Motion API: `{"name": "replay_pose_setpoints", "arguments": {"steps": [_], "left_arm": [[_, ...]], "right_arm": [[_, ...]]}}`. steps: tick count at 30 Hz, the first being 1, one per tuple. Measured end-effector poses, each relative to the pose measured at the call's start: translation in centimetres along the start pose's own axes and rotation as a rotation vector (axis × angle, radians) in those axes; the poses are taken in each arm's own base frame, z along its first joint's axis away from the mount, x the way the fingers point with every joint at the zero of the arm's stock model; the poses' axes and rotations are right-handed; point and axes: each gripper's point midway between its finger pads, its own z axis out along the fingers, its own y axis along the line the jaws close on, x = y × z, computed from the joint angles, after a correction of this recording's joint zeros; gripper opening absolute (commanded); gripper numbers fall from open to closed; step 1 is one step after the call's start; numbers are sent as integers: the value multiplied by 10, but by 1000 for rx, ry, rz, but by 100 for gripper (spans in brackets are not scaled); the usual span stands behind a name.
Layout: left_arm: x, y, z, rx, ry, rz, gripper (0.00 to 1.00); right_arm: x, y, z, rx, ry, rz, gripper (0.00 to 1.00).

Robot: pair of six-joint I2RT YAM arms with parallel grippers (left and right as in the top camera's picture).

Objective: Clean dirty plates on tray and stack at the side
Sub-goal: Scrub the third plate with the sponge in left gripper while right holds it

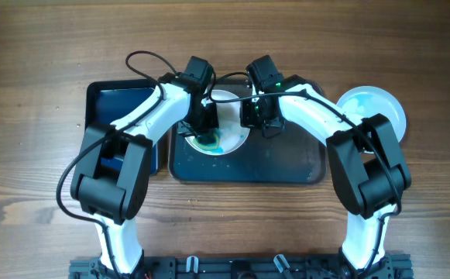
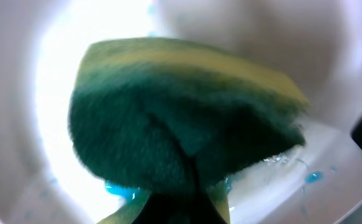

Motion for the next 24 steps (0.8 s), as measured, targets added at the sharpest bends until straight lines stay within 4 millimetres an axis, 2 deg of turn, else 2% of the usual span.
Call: {"name": "replay_pose_setpoints", "arguments": {"steps": [5, 9, 15, 20, 24], "left_arm": [[2, -28, 3, 191, 37, 153, 4], [1, -34, 5, 227, 36, 170, 4], [-13, -22, 7, 150, -14, 19, 4], [-30, 5, 2, 16, -101, -192, 4], [-31, 18, -2, -54, -119, -267, 4]], "right_arm": [[0, 0, 0, -1, 0, -1, 4], [0, 0, 0, -1, 0, -1, 4], [-2, 1, 0, -5, -9, -3, 4], [-3, 4, 0, -15, -10, -5, 4], [-1, 5, 0, -22, -6, -6, 4]]}}
